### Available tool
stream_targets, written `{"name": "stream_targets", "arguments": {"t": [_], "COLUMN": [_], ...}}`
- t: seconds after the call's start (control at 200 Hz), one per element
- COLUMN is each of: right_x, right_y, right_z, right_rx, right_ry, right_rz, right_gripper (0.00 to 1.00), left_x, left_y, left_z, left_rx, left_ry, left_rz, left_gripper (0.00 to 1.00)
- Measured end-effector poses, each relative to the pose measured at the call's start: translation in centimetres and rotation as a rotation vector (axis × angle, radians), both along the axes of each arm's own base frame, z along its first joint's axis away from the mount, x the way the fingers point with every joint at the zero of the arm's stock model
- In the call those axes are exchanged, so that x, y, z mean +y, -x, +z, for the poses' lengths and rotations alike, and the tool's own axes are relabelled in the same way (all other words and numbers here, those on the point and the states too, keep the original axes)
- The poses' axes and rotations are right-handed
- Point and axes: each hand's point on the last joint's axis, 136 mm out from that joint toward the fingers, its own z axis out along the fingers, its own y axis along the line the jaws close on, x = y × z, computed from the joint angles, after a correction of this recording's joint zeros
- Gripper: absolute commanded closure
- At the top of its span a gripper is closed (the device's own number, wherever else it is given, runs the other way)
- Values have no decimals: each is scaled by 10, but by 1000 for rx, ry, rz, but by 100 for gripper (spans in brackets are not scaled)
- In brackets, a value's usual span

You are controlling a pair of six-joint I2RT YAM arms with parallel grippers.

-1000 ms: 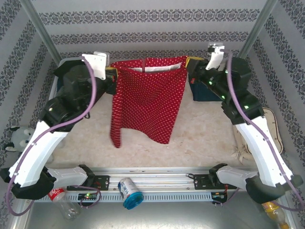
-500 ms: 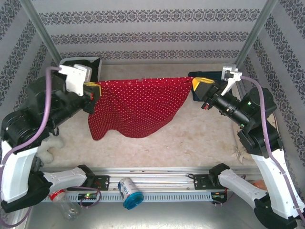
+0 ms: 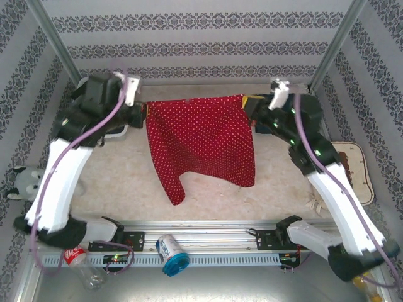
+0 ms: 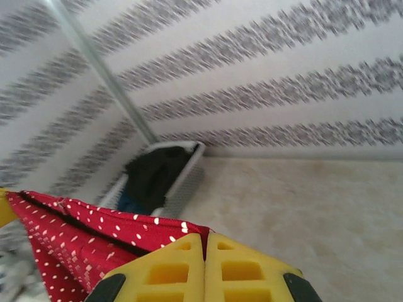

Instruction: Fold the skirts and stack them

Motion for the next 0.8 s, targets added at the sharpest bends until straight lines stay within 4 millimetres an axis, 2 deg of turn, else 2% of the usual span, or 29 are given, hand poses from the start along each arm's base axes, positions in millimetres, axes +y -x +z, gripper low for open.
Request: {"name": "stream_targets", "arguments": {"t": [0.03,0.05,0.07,0.08,0.095,0.1,0.12,0.135,0.14,0.16,0.175,0.19,0.195,0.21,0.23,0.28,0.31,0.33,0.35,0.385,0.395,0.44,0.495,0.57,0.664,0.744,0.799], "right_x": [0,1,2,2,2,2,3,3,3,4,5,6,6,7,7,10,10,8,8,5,4,0,0,7,13,15,12], "right_y": [-15,-34,-53,-56,-68,-71,-86,-98,-107,-119,-135,-144,-153,-163,-180,-214,-232,-240,-246,-251,-251,-248,-240,-231,-215,-192,-172], "right_z": [-11,-29,-47,-49,-59,-62,-77,-86,-94,-102,-113,-117,-122,-130,-139,-166,-181,-190,-199,-216,-220,-236,-245,-247,-255,-274,-295], "right_rx": [19,59,97,103,122,126,159,176,192,210,231,238,245,258,270,316,338,351,370,401,411,457,499,522,557,625,701], "right_ry": [13,33,55,58,70,74,92,103,112,121,131,135,139,139,144,153,158,166,169,188,196,222,247,260,267,275,282], "right_rz": [-12,-23,-34,-35,-44,-46,-46,-54,-54,-55,-59,-59,-64,-64,-73,-81,-90,-98,-109,-130,-132,-153,-155,-138,-113,-83,-63], "right_gripper": [100,100,100,100,100,100,100,100,100,100,92,82,82,70,62,51,46,35,28,7,3,2,2,2,2,2,2], "left_x": [-1,-3,-4,-6,-6,-7,-7,-8,-8,-8,-8,-8,-8,-9,-8,-5,-3,0,2,7,8,12,14,9,-11,-38,-56], "left_y": [-17,-32,-45,-57,-64,-75,-84,-99,-107,-120,-140,-154,-158,-177,-198,-236,-253,-259,-258,-252,-249,-236,-216,-190,-162,-142,-131], "left_z": [-13,-26,-35,-44,-49,-57,-64,-72,-78,-84,-96,-97,-99,-113,-119,-150,-173,-192,-208,-231,-240,-260,-272,-267,-237,-212,-207], "left_rx": [36,71,94,120,131,147,165,181,190,208,225,218,216,223,204,195,200,224,261,335,362,448,528,572,547,506,497], "left_ry": [4,5,4,9,10,9,10,12,8,10,0,5,3,-6,-8,-17,-22,-29,-34,-41,-44,-42,-38,-9,74,185,252], "left_rz": [-1,-7,-15,-19,-18,-24,-28,-31,-31,-34,-32,-31,-29,-32,-25,-6,6,17,26,41,46,65,83,93,87,56,36], "left_gripper": [91,88,87,87,87,87,87,87,86,79,68,55,47,30,14,1,0,0,0,0,0,0,0,0,0,0,0]}}
